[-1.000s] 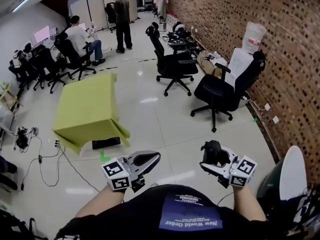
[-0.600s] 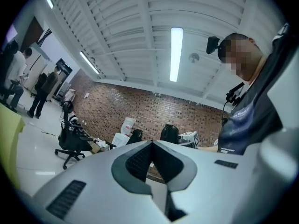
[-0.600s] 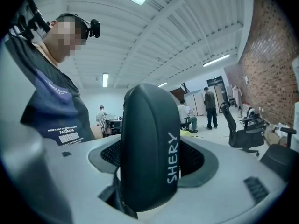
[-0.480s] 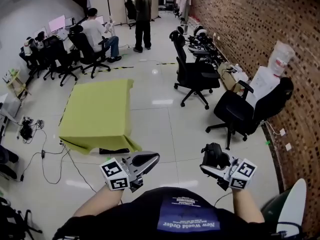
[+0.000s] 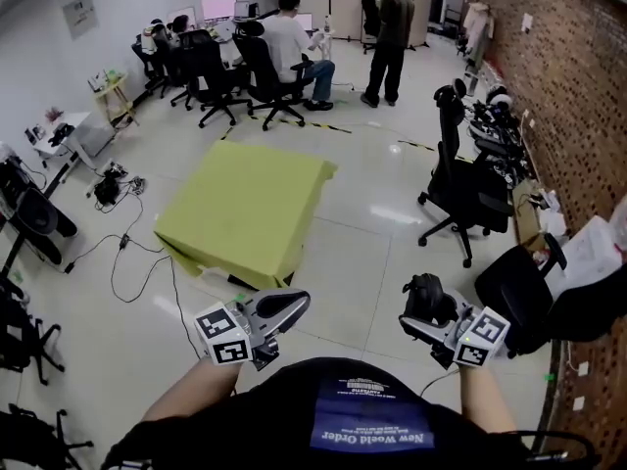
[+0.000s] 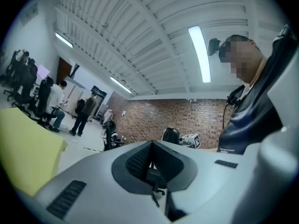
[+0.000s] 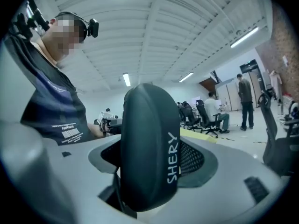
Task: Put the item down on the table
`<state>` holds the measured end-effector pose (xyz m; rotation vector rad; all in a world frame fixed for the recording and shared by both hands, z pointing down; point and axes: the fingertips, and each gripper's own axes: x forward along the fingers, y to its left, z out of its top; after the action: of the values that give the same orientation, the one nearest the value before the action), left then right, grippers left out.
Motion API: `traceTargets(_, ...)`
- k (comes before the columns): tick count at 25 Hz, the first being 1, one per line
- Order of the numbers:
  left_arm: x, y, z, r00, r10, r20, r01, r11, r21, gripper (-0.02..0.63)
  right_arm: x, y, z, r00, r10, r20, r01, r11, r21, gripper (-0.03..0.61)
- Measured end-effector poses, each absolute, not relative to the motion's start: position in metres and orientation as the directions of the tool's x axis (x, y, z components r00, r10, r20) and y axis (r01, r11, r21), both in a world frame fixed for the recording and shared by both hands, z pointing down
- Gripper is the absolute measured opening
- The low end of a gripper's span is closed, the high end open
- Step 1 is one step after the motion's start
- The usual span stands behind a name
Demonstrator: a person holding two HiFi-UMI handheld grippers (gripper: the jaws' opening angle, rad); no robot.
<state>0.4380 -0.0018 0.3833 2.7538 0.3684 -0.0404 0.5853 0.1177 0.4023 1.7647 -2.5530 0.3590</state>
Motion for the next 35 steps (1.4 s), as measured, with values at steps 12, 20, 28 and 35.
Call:
traceTargets(12,0.490,-0.073,0.381,0.997,-0.044,-0.065,-0.017,-0.929,0.370,-0.006,0.675,-0.013,0.399,-0.605,-0.785,0.133,-0.794,0.585,-0.164,0.319)
traceTargets(20,0.442,-0.184,0.390,0.985,-0.148,-0.094,-0.101,-0.919,0.381,-0.006,0.633,-0.144,0.406,-0.674,-0.720,0.165,-0.739,0.655,-0.157,0.319)
traceTargets(28,0.394,-0.317,0.397,0.990,-0.122,-0.066,-0.090,-0.928,0.362,-0.006,0.578,-0.285,0.404,-0.673,-0.718,0.177,-0.740,0.651,-0.170,0.319)
traceTargets(35,0.393,-0.397,0.411,0.987,-0.155,-0.034,-0.130,-0.916,0.380,-0.006,0.562,-0.366,0.424,-0.715,-0.663,0.221,-0.699,0.686,-0.203,0.319)
